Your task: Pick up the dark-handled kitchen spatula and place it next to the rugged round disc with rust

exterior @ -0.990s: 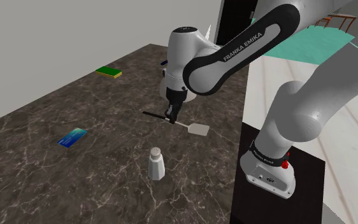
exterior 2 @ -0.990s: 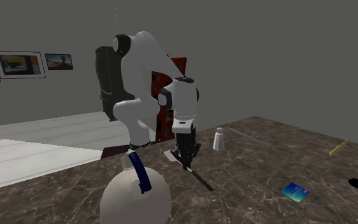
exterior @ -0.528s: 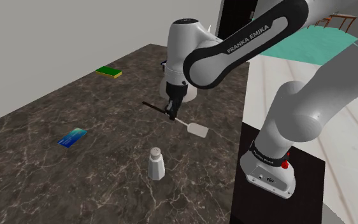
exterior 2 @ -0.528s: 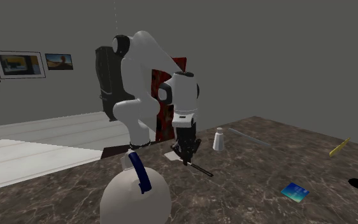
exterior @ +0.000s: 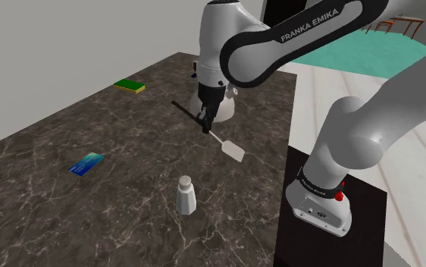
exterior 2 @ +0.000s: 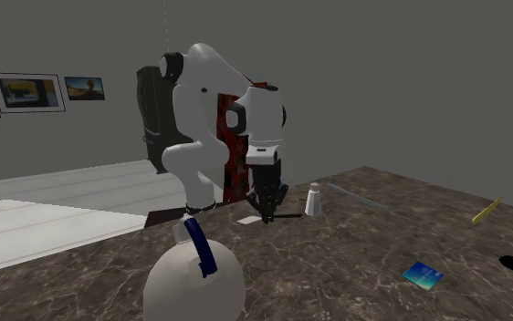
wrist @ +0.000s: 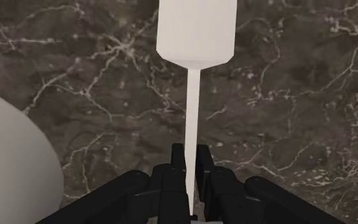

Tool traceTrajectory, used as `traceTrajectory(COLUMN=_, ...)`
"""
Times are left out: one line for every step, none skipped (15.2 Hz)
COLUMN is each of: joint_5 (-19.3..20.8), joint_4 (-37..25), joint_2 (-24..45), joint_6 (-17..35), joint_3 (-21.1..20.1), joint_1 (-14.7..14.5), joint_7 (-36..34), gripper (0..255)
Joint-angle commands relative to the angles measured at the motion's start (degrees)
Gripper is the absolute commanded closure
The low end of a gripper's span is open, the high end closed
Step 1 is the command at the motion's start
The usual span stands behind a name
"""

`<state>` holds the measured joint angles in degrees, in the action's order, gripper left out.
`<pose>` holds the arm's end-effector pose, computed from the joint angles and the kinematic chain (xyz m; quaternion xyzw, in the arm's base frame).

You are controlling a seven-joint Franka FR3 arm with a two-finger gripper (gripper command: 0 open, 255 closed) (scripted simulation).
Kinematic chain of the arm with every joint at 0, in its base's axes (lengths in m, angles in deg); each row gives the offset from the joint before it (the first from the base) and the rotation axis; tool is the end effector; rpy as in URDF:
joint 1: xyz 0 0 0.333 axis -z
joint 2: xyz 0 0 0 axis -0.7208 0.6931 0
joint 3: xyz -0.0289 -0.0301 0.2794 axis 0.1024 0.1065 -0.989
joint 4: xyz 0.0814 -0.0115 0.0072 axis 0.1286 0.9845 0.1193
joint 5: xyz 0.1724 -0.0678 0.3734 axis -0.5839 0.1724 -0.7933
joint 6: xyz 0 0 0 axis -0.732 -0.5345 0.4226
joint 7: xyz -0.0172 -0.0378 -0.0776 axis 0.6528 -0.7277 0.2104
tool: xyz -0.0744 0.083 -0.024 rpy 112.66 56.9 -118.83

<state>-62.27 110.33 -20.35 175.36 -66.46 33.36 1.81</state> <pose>0.3805 0.1751 0.3518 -0.9893 -0.1418 -0.0333 0.0050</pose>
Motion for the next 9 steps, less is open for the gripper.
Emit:
traceTrajectory(joint_5=0.11, joint_4=-1.17, joint_2=-0.64, joint_6=-1.84, joint_3=0.2, joint_1=0.05, joint_7=0.04, gripper=255)
traceTrajectory(joint_5=0.14, joint_4=-1.69, joint_2=-1.02, joint_6=-2.75, joint_3=0.29, joint_1=0.05, joint_7=0.06, gripper=255)
traceTrajectory(joint_5=0.18, joint_4=-2.16, joint_2=-1.35, joint_6=-3.54, joint_3=0.38, joint_1=0.06, joint_7=0.07, gripper=255)
traceTrajectory(joint_5=-0.12, joint_4=-3.2, joint_2=-0.15, joint_6=-3.32, joint_3=-0.79, joint_1=-0.42, joint_7=-1.39, gripper=255)
traceTrajectory(joint_5=-0.34, joint_4=-4.3, joint_2=1.09, joint_6=-3.11, joint_3=-1.96, joint_1=-0.84, joint_7=-2.86, gripper=255)
traceTrajectory(joint_5=-0.5, joint_4=-5.47, joint_2=2.38, joint_6=-2.92, joint_3=-3.12, joint_1=-1.21, joint_7=-4.33, gripper=255)
traceTrajectory(joint_5=-0.57, joint_4=-6.69, joint_2=3.71, joint_6=-2.74, joint_3=-4.28, joint_1=-1.53, joint_7=-5.8, gripper=255)
traceTrajectory(joint_5=-0.56, joint_4=-7.97, joint_2=5.09, joint_6=-2.59, joint_3=-5.43, joint_1=-1.8, joint_7=-7.29, gripper=255)
traceTrajectory(joint_5=-0.46, joint_4=-9.31, joint_2=6.5, joint_6=-2.45, joint_3=-6.55, joint_1=-2.06, joint_7=-8.8, gripper=255)
